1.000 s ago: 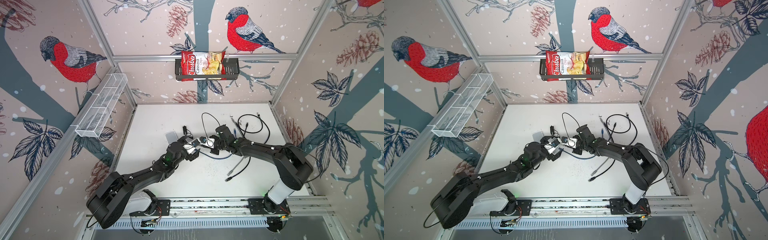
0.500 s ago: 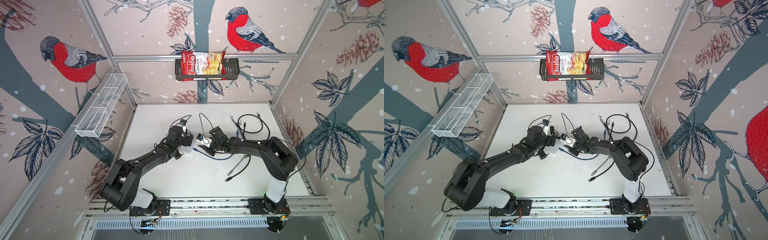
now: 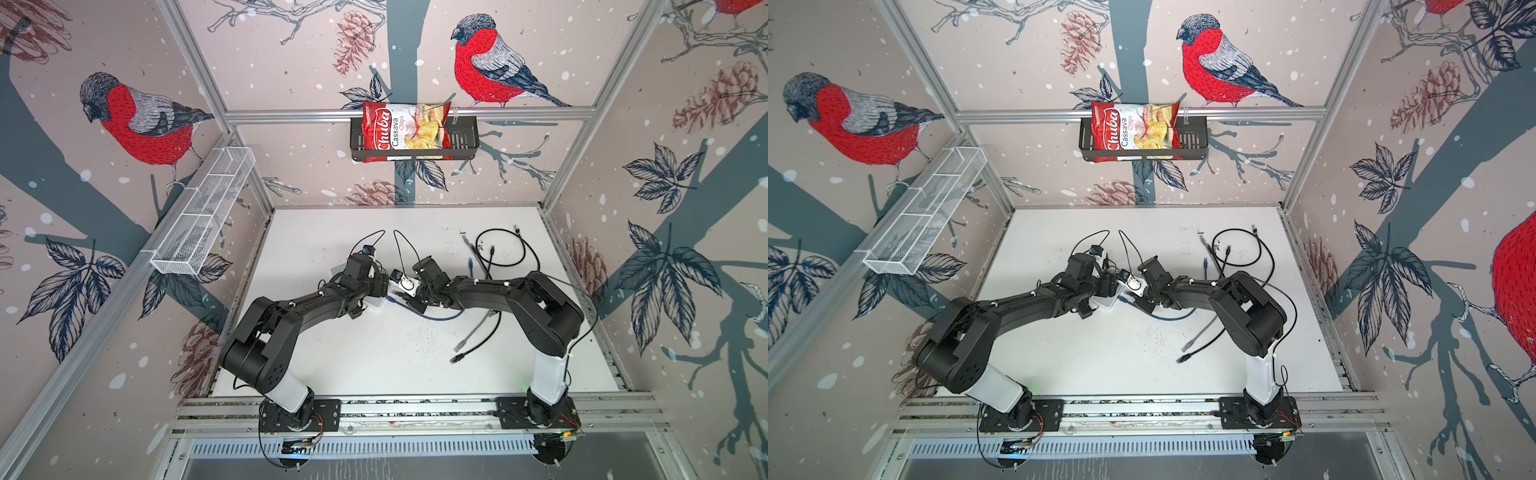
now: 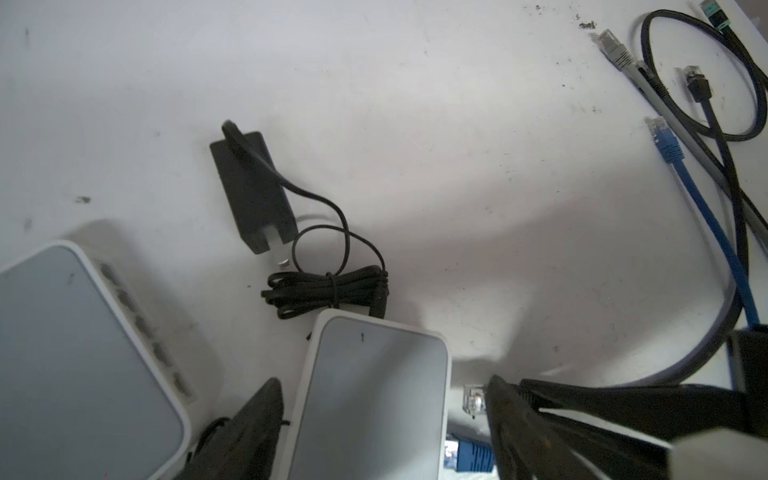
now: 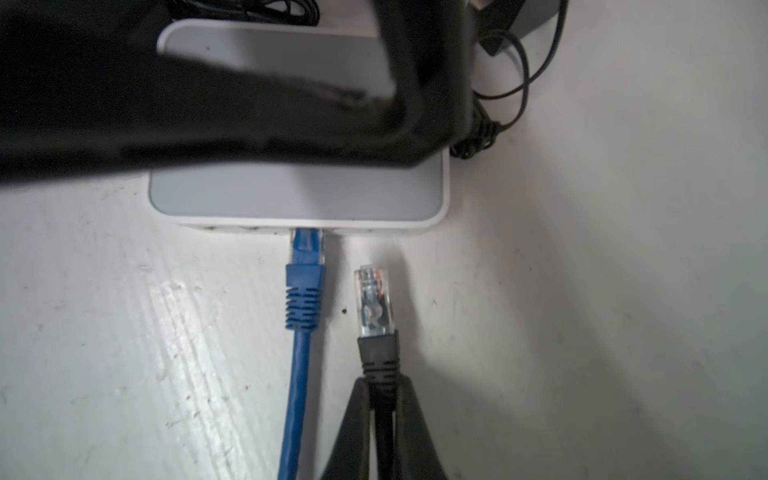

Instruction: Insert the plug into the switch port

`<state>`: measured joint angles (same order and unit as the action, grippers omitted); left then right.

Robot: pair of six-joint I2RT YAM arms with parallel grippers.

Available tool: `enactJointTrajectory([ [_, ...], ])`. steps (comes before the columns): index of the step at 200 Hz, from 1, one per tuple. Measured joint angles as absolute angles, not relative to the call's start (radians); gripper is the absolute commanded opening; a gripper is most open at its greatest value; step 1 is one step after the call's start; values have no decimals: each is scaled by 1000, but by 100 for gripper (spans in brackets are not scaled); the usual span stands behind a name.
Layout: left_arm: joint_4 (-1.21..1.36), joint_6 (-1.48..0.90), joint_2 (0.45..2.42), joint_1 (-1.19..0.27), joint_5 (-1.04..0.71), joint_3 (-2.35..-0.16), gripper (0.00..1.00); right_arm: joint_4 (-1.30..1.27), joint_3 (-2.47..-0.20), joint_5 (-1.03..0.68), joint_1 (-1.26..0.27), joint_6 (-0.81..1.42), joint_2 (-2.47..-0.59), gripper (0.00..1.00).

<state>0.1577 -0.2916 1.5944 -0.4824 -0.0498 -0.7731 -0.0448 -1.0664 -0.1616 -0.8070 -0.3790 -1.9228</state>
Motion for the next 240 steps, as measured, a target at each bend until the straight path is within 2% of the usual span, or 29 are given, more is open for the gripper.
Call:
enactJointTrajectory([
  [88,178,-352,1645,-480,-56,-772,65,-67,-1103,-131,-812,-355,-1966,2],
  [240,200,-331,1682,-480,-88,-760,61,-172,-1027,-130,-809,-311,-1942,2],
])
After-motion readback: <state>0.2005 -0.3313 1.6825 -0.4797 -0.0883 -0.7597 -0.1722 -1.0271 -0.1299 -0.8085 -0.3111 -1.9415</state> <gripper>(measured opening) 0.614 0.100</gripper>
